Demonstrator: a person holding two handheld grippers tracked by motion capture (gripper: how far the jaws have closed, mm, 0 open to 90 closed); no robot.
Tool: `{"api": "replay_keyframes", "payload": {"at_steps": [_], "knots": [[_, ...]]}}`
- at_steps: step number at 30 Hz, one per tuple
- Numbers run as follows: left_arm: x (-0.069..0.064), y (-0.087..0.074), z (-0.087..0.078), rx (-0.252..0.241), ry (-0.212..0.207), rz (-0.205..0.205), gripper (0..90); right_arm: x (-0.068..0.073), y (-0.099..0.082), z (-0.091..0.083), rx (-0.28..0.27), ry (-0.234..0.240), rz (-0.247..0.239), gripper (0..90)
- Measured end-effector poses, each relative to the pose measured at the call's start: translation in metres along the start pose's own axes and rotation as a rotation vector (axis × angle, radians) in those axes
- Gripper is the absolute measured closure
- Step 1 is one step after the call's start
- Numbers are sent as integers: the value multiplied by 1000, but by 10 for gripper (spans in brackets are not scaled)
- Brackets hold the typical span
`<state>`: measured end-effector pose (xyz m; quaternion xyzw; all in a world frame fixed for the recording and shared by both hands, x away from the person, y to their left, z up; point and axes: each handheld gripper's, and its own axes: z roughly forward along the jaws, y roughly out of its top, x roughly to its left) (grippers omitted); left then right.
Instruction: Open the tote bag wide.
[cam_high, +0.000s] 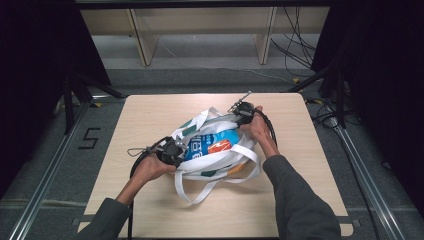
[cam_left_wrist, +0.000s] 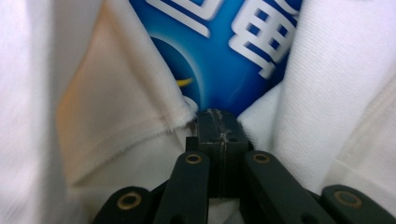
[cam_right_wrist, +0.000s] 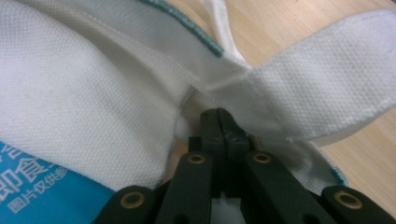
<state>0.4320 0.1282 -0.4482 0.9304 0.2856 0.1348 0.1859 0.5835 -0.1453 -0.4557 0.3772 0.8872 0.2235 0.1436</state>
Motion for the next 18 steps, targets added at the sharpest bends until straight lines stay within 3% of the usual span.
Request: {"api": "replay_keyframes", "payload": {"at_steps": [1, 3, 4, 5, 6, 7, 8, 9, 11, 12, 13, 14, 16, 17, 18], "knots": [[0, 3, -2, 7, 17, 12, 893, 3, 2, -3, 21, -16, -19, 900], [4, 9, -7, -50, 24, -19, 892, 10, 7, -16, 11, -50, -81, 900], [4, 9, -7, -50, 24, -19, 891, 10, 7, -16, 11, -50, -81, 900], [7, 12, -10, -105, 23, -51, 891, 14, 10, -36, -61, -22, -87, 900], [13, 17, -13, -155, -11, -85, 891, 14, 10, -36, -61, -22, -87, 900], [19, 27, -16, -193, -35, -100, 886, 23, 12, -57, -133, 5, -109, 900], [25, 45, -15, -226, -43, -117, 884, 29, 12, -63, -131, 20, -101, 900], [27, 55, -11, -245, -57, -141, 879, 34, 12, -69, -144, 14, -165, 900], [34, 74, 1, -233, -52, -150, 878, 54, 11, -82, -200, 60, -161, 900], [34, 74, 1, -233, -52, -150, 880, 54, 11, -82, -200, 60, -161, 900], [42, 89, 16, -205, -14, -170, 891, 71, 3, -90, -213, 142, -194, 900], [42, 89, 16, -205, -14, -170, 891, 71, 3, -90, -213, 142, -194, 900], [51, 97, 32, -154, 52, -186, 892, 85, -10, -89, -181, 197, -254, 900], [55, 100, 37, -157, 119, -168, 893, 91, -19, -87, -151, 222, -254, 900], [56, 102, 37, -143, 134, -178, 894, 94, -38, -83, -93, 232, -286, 900]]}}
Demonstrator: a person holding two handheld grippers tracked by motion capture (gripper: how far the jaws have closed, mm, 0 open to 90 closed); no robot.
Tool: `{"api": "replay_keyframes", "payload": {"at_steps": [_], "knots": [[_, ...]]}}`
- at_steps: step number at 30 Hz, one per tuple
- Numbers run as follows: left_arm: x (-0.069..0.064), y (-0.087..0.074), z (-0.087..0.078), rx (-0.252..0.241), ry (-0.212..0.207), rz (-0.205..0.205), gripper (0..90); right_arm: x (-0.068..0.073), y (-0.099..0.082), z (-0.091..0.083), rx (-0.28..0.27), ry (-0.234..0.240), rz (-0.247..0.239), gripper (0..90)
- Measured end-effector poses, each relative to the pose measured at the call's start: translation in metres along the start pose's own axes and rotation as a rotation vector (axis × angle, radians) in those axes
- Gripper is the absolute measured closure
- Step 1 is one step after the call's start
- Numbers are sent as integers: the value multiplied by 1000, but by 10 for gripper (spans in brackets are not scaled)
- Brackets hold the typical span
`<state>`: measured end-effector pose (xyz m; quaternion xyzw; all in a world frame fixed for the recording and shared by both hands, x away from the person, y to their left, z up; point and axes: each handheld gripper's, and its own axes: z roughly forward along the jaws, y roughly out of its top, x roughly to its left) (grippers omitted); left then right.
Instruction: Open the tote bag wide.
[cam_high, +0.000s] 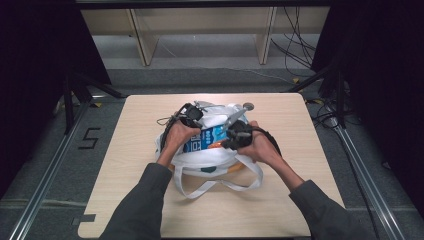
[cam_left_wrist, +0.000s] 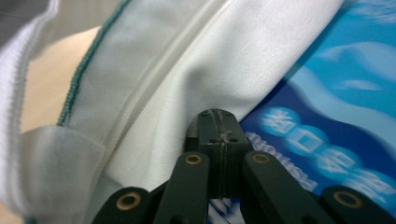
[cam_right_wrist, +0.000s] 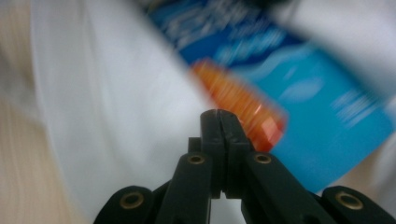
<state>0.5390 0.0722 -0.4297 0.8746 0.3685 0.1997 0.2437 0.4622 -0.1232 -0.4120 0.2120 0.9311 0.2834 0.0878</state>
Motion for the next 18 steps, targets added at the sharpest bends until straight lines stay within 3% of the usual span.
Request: {"api": "replay_keyframes", "payload": {"at_steps": [1, 2, 3, 4, 5, 6, 7, 8, 9, 10, 11, 12, 13, 14, 15, 16, 17, 18], "knots": [[-2, 4, 1, 32, 71, 39, 893, 2, -10, 3, 33, 9, 0, 900], [-2, 4, 1, 32, 71, 39, 894, 2, -10, 3, 33, 9, 0, 900], [9, 2, 4, 82, 139, 58, 894, 4, -31, 12, 94, 44, 11, 900], [20, -3, 9, 100, 138, 17, 895, 5, -40, 17, 105, 76, -10, 900], [31, -11, 17, 82, 98, -62, 895, 11, -48, 19, 122, 87, 12, 900], [31, -11, 17, 82, 98, -62, 895, 11, -48, 19, 122, 87, 12, 900], [34, -22, 30, 126, 148, -81, 895, 17, -58, 20, 116, 95, 37, 900], [34, -22, 30, 126, 148, -81, 895, 17, -58, 20, 116, 95, 37, 900], [19, -18, 30, 196, 200, 26, 895, 19, -57, 21, 126, 103, 51, 900], [19, -18, 26, 179, 184, 19, 894, 17, -55, 20, 128, 104, 39, 900], [22, -20, 20, 144, 153, -21, 893, 15, -53, 17, 122, 116, 46, 900], [22, -20, 20, 144, 153, -21, 893, 15, -53, 17, 122, 116, 46, 900], [29, -23, 5, 53, 60, -130, 890, 9, -45, 6, 38, 122, 43, 900], [29, -23, 5, 53, 60, -130, 878, 9, -42, 0, 12, 122, 62, 900], [32, -24, -3, -3, -1, -173, 878, 9, -42, 0, 12, 122, 62, 900], [32, -24, -12, -49, -46, -195, 867, 2, -30, -13, -88, 64, 53, 900], [29, -23, -29, -108, -91, -199, 867, -3, -23, -18, -122, 38, 41, 900], [29, -23, -29, -108, -91, -199, 867, -3, -23, -18, -122, 38, 41, 900]]}}
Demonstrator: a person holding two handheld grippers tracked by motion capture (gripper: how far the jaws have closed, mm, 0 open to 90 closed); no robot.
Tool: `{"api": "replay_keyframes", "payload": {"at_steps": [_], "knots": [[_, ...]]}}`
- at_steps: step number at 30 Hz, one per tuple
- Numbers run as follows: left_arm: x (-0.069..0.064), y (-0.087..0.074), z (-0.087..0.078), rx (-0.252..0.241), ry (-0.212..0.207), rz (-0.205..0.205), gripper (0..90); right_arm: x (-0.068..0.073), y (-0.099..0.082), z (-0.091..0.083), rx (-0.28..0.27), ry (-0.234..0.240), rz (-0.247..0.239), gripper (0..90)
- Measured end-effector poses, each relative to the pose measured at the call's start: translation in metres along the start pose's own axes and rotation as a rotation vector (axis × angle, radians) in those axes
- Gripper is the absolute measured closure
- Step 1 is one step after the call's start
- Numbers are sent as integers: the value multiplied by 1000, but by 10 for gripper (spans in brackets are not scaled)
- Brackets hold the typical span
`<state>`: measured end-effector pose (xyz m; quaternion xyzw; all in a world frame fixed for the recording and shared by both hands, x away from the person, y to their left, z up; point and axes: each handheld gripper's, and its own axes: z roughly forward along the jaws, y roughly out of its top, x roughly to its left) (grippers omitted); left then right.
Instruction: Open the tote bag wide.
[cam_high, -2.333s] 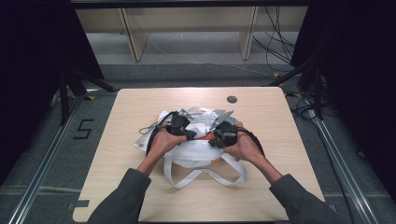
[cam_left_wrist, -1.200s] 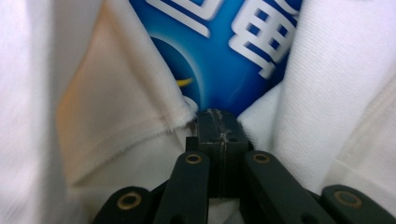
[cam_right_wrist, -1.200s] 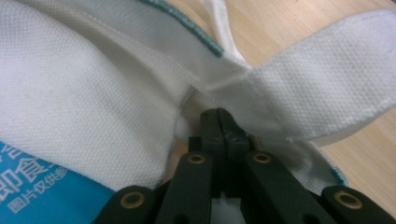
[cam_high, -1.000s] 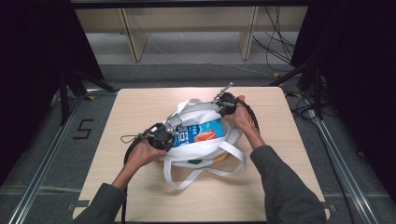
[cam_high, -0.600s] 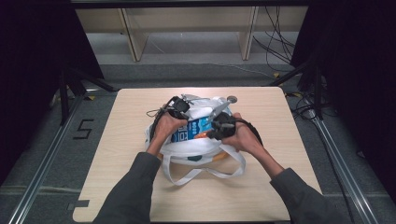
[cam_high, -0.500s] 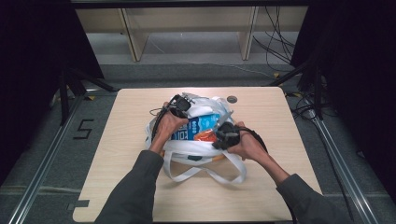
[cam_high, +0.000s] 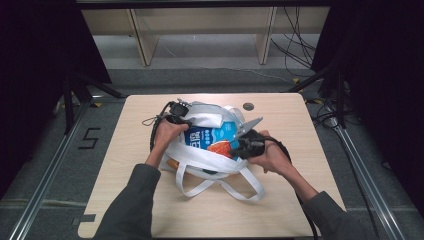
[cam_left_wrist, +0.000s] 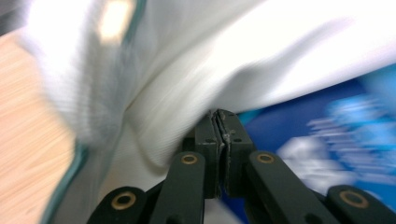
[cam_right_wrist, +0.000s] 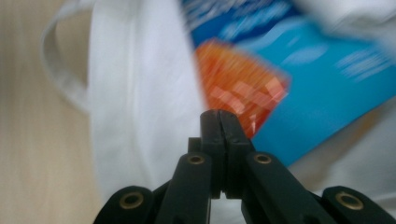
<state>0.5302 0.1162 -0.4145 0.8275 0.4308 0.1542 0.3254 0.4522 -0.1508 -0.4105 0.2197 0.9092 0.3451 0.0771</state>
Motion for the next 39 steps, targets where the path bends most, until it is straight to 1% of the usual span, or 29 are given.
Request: {"api": "replay_keyframes", "payload": {"at_steps": [1, 2, 3, 6, 8, 9, 10, 11, 12, 13, 14, 15, 17, 18, 20, 22, 24, 25, 26, 27, 28, 29, 30, 31, 32, 33, 36, 37, 39], "knots": [[-3, 0, -8, -12, -19, 10, 867, -10, 16, -4, -25, -50, 26, 900], [-7, 0, -16, -18, -24, 37, 867, -10, 16, -4, -25, -50, 26, 900], [-11, -4, -30, -20, -40, 68, 862, -25, 33, -2, -36, -109, 18, 900], [-9, -13, -38, -3, -50, 79, 854, -36, 46, 7, -50, -122, 14, 900], [-5, -25, -37, 20, -63, 66, 854, -43, 58, 22, -19, -113, 37, 900], [-4, -37, -32, 68, -93, 69, 854, -49, 68, 42, 26, -102, 33, 900], [-4, -37, -32, 68, -93, 69, 855, -49, 68, 42, 26, -102, 33, 900], [-4, -49, -27, 93, -122, 77, 862, -56, 73, 65, 64, -119, 21, 900], [-4, -49, -27, 93, -122, 77, 864, -56, 73, 65, 64, -119, 21, 900], [-6, -57, -24, 106, -138, 83, 864, -58, 74, 72, 78, -141, 15, 900], [-10, -63, -22, 113, -127, 92, 868, -64, 75, 77, 84, -173, 18, 900], [-15, -71, -24, 128, -113, 126, 876, -72, 77, 81, 98, -222, 39, 900], [-19, -78, -31, 139, -113, 173, 887, -82, 76, 85, 190, -332, 39, 900], [-21, -83, -35, 132, -105, 193, 889, -88, 72, 89, 223, -359, 52, 900], [-23, -94, -39, 127, -109, 212, 890, -99, 63, 94, 217, -324, 117, 900], [-20, -102, -37, 125, -128, 193, 892, -105, 59, 99, 240, -329, 119, 900], [-22, -102, -37, 122, -119, 192, 893, -105, 59, 100, 256, -341, 123, 900], [-29, -99, -39, 135, -73, 239, 892, -105, 60, 100, 261, -352, 113, 900], [-28, -95, -42, 146, -75, 257, 891, -103, 62, 96, 260, -353, 110, 900], [-28, -93, -43, 124, -74, 234, 881, -100, 65, 90, 238, -358, 97, 900], [-28, -93, -43, 124, -74, 234, 866, -100, 65, 90, 238, -358, 97, 900], [-25, -86, -45, 92, -82, 201, 854, -94, 70, 72, 173, -333, 95, 900], [-25, -86, -45, 92, -82, 201, 851, -94, 70, 72, 173, -333, 95, 900], [-26, -75, -44, 59, -84, 175, 852, -86, 74, 54, 106, -296, 76, 900], [-26, -75, -44, 59, -84, 175, 853, -86, 74, 54, 106, -296, 76, 900], [-29, -60, -42, 38, -112, 173, 857, -71, 76, 42, 75, -232, 64, 900], [-32, -46, -33, 38, -107, 170, 862, -59, 75, 36, 99, -209, 45, 900], [-30, -37, -22, 50, -86, 155, 866, -55, 68, 32, 124, -218, 14, 900], [-28, -35, -17, 51, -72, 140, 872, -54, 63, 29, 133, -236, 23, 900]]}}
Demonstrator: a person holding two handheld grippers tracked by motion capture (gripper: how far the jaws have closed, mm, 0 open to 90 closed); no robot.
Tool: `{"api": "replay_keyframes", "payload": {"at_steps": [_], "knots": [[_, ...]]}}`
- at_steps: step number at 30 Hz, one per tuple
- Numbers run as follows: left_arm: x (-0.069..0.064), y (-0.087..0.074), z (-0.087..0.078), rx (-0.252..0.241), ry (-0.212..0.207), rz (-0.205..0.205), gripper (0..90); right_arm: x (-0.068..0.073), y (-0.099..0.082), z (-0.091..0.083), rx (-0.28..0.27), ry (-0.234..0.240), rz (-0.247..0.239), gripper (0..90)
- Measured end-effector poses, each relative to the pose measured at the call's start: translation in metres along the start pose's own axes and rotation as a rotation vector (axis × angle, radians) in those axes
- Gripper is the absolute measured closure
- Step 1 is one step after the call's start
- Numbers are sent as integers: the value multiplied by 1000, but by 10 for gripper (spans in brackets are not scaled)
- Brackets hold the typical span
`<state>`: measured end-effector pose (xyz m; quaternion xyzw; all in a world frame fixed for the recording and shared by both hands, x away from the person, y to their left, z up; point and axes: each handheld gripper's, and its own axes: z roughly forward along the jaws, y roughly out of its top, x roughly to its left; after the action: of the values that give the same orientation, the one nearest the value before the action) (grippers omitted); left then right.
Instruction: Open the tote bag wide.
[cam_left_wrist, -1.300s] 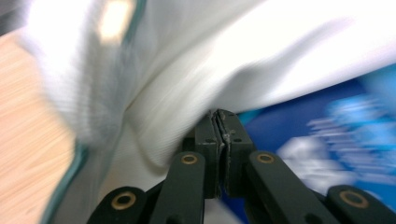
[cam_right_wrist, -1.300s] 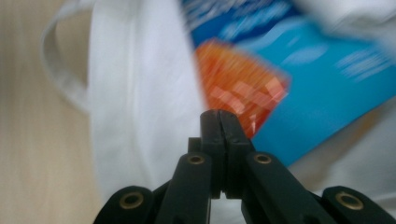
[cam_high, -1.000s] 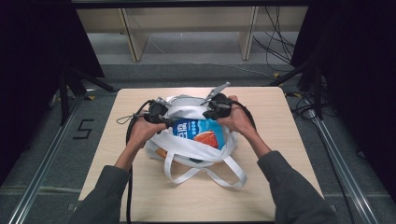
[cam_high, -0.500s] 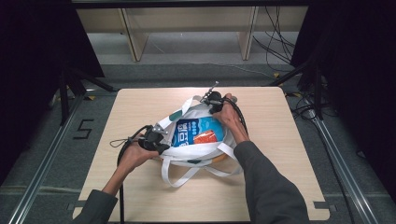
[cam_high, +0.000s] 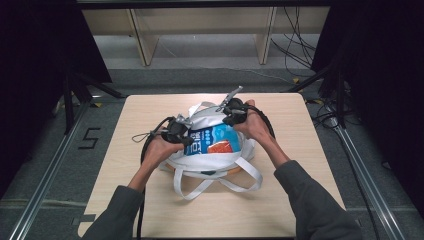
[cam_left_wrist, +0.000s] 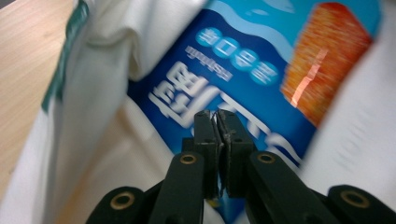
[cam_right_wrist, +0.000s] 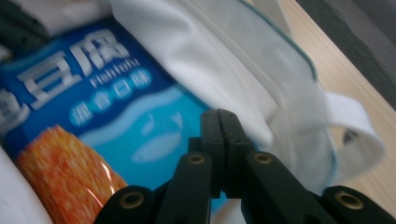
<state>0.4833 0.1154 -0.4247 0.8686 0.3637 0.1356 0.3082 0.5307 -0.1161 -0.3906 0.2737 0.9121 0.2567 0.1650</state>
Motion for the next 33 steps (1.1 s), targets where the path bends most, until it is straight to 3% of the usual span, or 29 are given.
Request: {"api": "replay_keyframes", "payload": {"at_steps": [1, 2, 3, 5, 6, 7, 8, 9, 10, 11, 12, 13, 15, 16, 17, 18, 19, 20, 21, 22, 23, 24, 25, 26, 27, 28, 31, 32, 33], "knots": [[6, 0, 3, 3, 5, -18, 879, -4, -6, -1, 1, -2, 5, 900], [10, -1, 4, -2, 9, -39, 886, -12, -22, 0, 27, -13, 45, 900], [16, -3, 5, -1, 18, -64, 886, -12, -22, 0, 27, -13, 45, 900], [28, -11, 4, 13, 37, -90, 892, -20, -39, 7, 65, -8, 77, 900], [38, -20, 3, 47, 77, -77, 894, -32, -52, 15, 80, -24, 91, 900], [38, -20, 3, 47, 77, -77, 894, -32, -52, 15, 80, -24, 91, 900], [54, -37, -1, -8, 13, -177, 896, -50, -70, 27, 55, 16, 194, 900], [54, -37, -1, -8, 13, -177, 896, -57, -79, 30, 27, 40, 233, 900], [57, -41, -3, -35, 0, -179, 896, -57, -79, 30, 27, 40, 233, 900], [57, -41, -4, -30, 15, -164, 896, -60, -86, 32, 7, 68, 259, 900], [56, -39, -4, -19, 31, -152, 896, -58, -89, 34, 28, 55, 288, 900], [55, -36, -4, -14, 51, -157, 896, -58, -89, 34, 28, 55, 288, 900], [49, -32, -7, -3, 84, -147, 895, -52, -80, 29, 44, 12, 245, 900], [47, -31, -10, -10, 74, -144, 894, -50, -77, 24, 43, -7, 211, 900], [47, -31, -10, -10, 74, -144, 894, -50, -77, 24, 43, -7, 211, 900], [45, -30, -13, -34, 69, -132, 894, -45, -69, 9, -1, -25, 164, 900], [42, -28, -16, -56, 59, -149, 894, -45, -69, 9, -1, -25, 164, 900], [36, -23, -21, -78, 37, -140, 892, -35, -59, -7, -22, -1, 201, 900], [36, -23, -21, -78, 37, -140, 892, -35, -59, -7, -22, -1, 201, 900], [33, -19, -22, -90, 14, -129, 889, -22, -50, -17, -75, 46, 179, 900], [27, -16, -22, -100, -12, -122, 889, -22, -50, -17, -75, 46, 179, 900], [18, -12, -19, -77, -35, -82, 881, -8, -42, -23, -96, 95, 123, 900], [18, -12, -19, -77, -35, -82, 880, -8, -42, -23, -96, 95, 123, 900], [10, -9, -15, -72, -51, -65, 880, 9, -38, -26, -109, 143, 68, 900], [10, -9, -15, -72, -51, -65, 880, 9, -38, -26, -109, 143, 68, 900], [5, -8, -12, -62, -63, -51, 880, 25, -38, -26, -102, 177, 29, 900], [2, -10, -9, -51, -77, -42, 880, 43, -46, -21, -55, 188, -46, 900], [2, -12, -8, -55, -77, -48, 880, 48, -51, -20, -19, 207, -56, 900], [2, -12, -8, -55, -77, -48, 880, 48, -51, -20, -19, 207, -56, 900]]}}
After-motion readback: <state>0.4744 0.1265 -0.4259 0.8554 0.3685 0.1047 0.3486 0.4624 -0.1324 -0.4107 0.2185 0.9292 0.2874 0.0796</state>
